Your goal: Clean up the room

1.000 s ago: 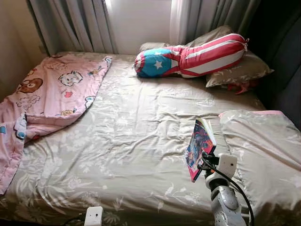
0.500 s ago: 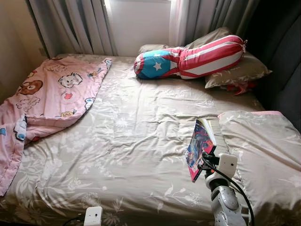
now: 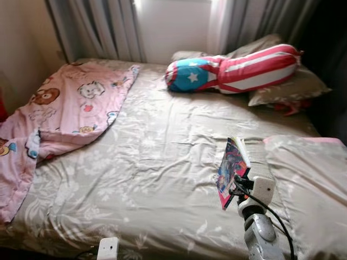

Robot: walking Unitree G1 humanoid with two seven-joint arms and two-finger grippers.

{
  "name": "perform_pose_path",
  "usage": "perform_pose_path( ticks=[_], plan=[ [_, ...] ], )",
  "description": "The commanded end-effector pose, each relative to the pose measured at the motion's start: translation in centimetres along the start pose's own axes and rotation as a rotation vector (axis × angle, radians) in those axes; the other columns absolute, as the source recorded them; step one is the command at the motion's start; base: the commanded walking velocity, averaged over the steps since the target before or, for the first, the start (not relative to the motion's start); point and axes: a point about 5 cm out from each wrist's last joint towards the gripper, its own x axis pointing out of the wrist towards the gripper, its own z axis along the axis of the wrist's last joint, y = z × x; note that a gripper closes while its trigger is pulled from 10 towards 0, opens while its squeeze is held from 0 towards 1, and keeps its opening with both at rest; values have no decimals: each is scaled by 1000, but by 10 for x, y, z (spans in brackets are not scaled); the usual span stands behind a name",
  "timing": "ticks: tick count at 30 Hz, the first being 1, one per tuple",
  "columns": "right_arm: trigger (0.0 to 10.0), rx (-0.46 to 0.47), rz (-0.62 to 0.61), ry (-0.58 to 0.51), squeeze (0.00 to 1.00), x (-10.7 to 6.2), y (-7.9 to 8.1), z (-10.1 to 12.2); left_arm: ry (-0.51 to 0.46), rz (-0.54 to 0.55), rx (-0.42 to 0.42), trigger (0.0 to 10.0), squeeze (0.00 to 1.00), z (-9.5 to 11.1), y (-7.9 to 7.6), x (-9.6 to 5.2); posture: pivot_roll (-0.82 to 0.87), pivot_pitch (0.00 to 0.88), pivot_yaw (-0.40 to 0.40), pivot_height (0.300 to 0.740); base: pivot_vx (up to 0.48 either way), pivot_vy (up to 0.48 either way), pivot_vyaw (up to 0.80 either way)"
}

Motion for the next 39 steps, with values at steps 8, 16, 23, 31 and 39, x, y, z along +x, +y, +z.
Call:
perform_pose_path(
  ticks=[8, 16, 23, 31, 39],
  plan=[
    [10000, -15, -35, -23, 0, 0, -14, 6, -116, -46, -8, 10000, 0, 27, -12, 6, -27, 18, -61, 730, 0, 0, 0],
    [10000, -5, -36, -45, 0, -1, -14, 9, -355, -84, -14, 10000, 0, 82, -16, 7, -40, 10, -54, 730, 0, 0, 0],
    [10000, -2, -6, -125, 0, -5, -10, 19, -711, -140, -26, 10000, 0, 144, -22, -12, -34, 0, -47, 730, 0, 0, 0],
    [10000, 16, 4, -165, 0, -6, -7, 25, -791, -159, -9, 10000, 0, 154, -28, -21, -39, 0, -43, 730, 0, 0, 0],
    [10000, 19, -3, -163, 0, -9, -8, 24, -822, -182, -41, 10000, 0, 166, -39, -27, -41, 0, -46, 730, 0, 0, 0]
  ],
)
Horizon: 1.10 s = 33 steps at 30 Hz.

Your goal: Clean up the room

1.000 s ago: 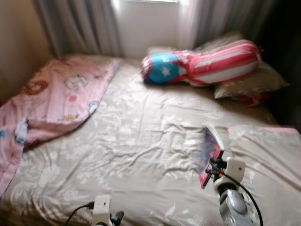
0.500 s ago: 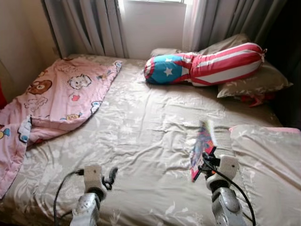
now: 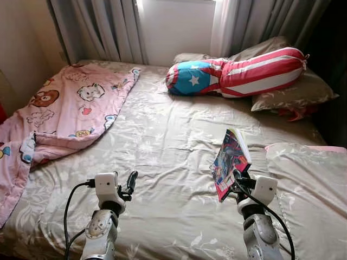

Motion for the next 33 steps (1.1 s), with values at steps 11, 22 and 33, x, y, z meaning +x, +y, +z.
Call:
perform_pose_path(
  ticks=[11, 22, 33],
  plan=[
    [10000, -13, -11, -94, 0, 2, -3, 18, -37, -28, -3, 10000, 0, 17, -6, 7, -47, 0, -54, 705, 0, 0, 0],
    [10000, -29, -9, -38, 0, 4, -2, 14, -46, -19, 6, 10000, 0, 24, 1, 6, -48, 26, -53, 700, 0, 0, 0],
    [10000, -29, -8, -73, 0, 3, -1, 18, -47, -25, 1, 10000, 0, 29, -2, 9, -48, 50, -51, 686, 0, 0, 0]
  ],
)
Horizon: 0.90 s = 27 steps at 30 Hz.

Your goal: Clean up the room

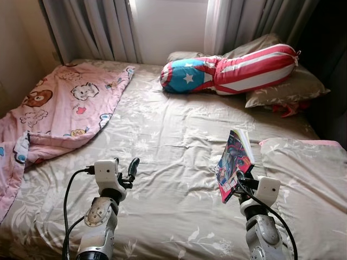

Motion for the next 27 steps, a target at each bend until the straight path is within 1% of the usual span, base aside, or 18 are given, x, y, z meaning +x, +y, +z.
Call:
perform_pose_path(
  ticks=[1, 10, 11, 12, 15, 18, 27],
  plan=[
    [10000, -12, 11, -68, 0, 3, 2, 14, -1, 3, -8, 10000, 0, 2, 0, 0, -49, 52, -50, 686, 0, 0, 0],
    [10000, -16, 15, -50, 0, 3, 3, 12, 0, -8, -9, 10000, 0, 4, -1, 1, -48, 62, -48, 686, 0, 0, 0],
    [10000, -28, 17, -22, 0, 5, 4, 9, 2, -8, -9, 10000, 0, 4, -1, 1, -48, 68, -47, 682, 0, 0, 0],
    [10000, -26, 18, -18, 0, 5, 4, 9, 3, -8, -9, 10000, 0, 4, -1, 0, -49, 70, -47, 677, 0, 0, 0],
    [10000, -32, 24, -29, 0, 5, 5, 10, 4, -8, -10, 10000, 0, 4, -1, 0, -48, 75, -47, 658, 0, 0, 0],
    [10000, -21, 26, -53, 0, 4, 6, 12, 6, -10, -13, 10000, 0, 4, -2, 0, -48, 77, -47, 658, 0, 0, 0],
    [10000, -28, 20, -42, 0, 3, 5, 11, 5, -10, -15, 10000, 0, 5, -3, -1, -47, 77, -46, 658, 0, 0, 0]
  ],
)
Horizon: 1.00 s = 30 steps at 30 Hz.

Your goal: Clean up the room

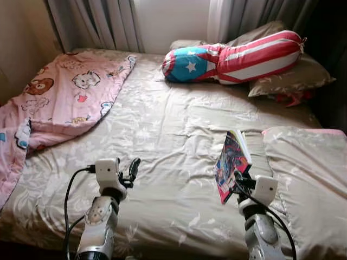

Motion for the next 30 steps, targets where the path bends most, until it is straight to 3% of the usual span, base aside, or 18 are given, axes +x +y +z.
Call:
perform_pose_path(
  ticks=[1, 30],
  plan=[
    [10000, -10, 12, -55, 0, 2, 2, 11, -1, -4, -9, 10000, 0, 1, -1, -1, -47, 76, -45, 658, 0, 0, 0],
    [10000, -20, 9, -35, 0, 4, 3, 8, 2, -13, -5, 10000, 0, 2, -3, -1, -42, 75, -43, 643, 0, 0, 0]
  ],
)
